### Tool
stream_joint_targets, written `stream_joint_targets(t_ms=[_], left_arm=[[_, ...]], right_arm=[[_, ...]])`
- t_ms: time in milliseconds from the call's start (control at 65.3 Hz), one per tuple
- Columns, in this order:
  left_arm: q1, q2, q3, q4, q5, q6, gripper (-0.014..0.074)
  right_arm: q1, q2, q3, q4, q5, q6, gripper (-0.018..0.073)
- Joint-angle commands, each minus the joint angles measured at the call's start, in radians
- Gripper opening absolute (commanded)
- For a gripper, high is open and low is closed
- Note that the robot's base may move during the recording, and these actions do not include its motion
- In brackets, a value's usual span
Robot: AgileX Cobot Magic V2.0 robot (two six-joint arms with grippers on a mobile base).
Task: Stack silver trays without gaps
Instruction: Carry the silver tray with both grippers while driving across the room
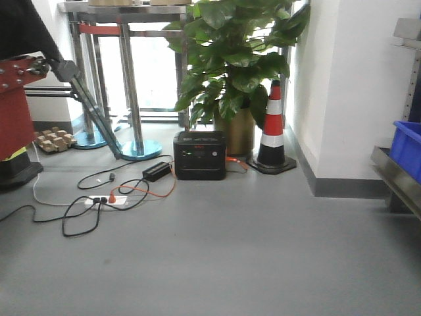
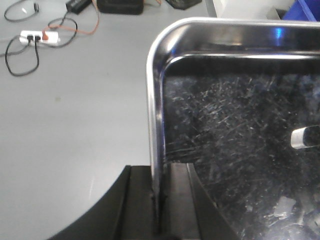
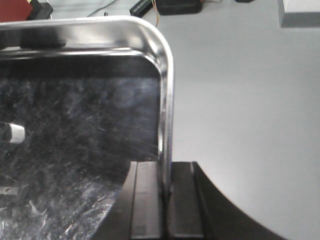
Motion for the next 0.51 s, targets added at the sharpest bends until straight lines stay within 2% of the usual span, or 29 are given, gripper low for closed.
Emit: stream_joint_targets(t_ms=[0,306,490], left_arm=[[-0.013,-0.009,-0.011,0.010,-0.040,0.005,-0.0016],[-0.011,-0.009,-0.011,0.017,-0.042,0.005,-0.0016],[-0.011,-0.009,-0.011,0.063,-0.042,0.005,-0.0016]], right_arm=[[0.004,-0.006,-0.005,-0.004,-0.056,-0.007,-0.0075],[0.004,-0.006,-0.005,-0.004,-0.071,-0.007,-0.0075],[0.004,-0.006,-0.005,-0.004,-0.121,-0.007,-0.0075]])
